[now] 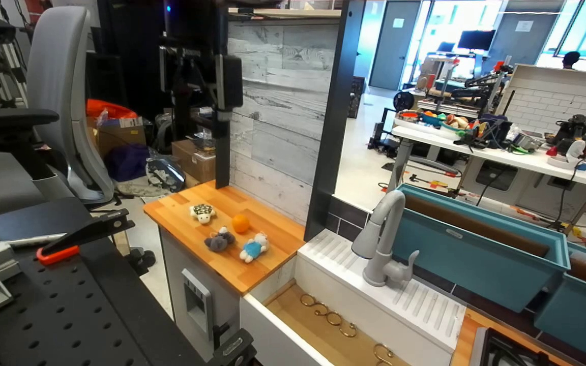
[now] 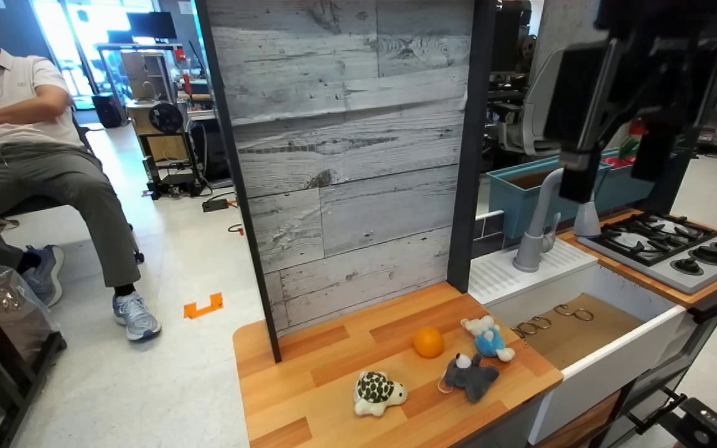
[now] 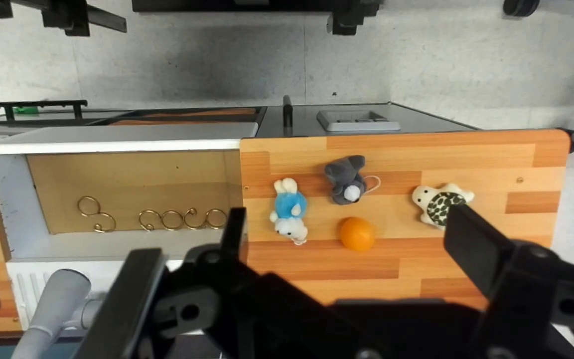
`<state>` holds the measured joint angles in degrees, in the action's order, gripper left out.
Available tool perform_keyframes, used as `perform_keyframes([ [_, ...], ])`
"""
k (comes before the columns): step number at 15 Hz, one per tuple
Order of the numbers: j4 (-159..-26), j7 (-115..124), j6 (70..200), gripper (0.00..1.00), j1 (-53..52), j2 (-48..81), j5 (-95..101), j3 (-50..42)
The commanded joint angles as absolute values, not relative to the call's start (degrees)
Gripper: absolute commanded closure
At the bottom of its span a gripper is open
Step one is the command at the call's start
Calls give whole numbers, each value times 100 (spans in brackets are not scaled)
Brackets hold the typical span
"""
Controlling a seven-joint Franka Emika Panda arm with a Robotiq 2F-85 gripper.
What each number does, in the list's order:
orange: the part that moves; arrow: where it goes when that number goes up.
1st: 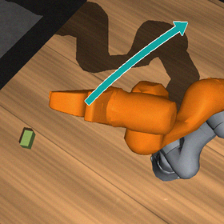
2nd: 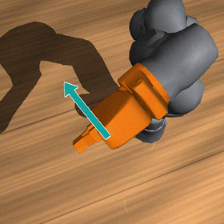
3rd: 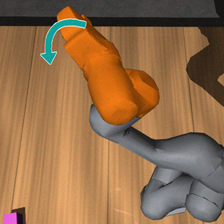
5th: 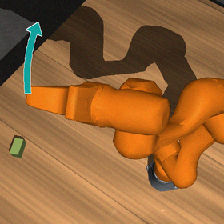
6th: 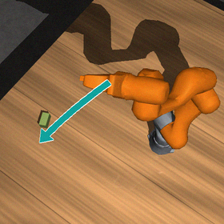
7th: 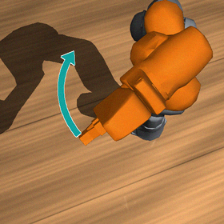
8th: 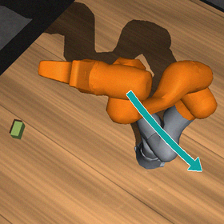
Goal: Move the orange ball slightly to the left
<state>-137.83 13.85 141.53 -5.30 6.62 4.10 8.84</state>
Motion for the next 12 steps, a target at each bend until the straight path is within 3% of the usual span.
perform_keyframes([
  [1,-13366,1816,14865,0,-760,1540,982,628],
  [7,-12936,1618,15995,0,-960,2565,914,186],
  [12,-12306,1669,15935,0,-1288,3275,964,-195],
])
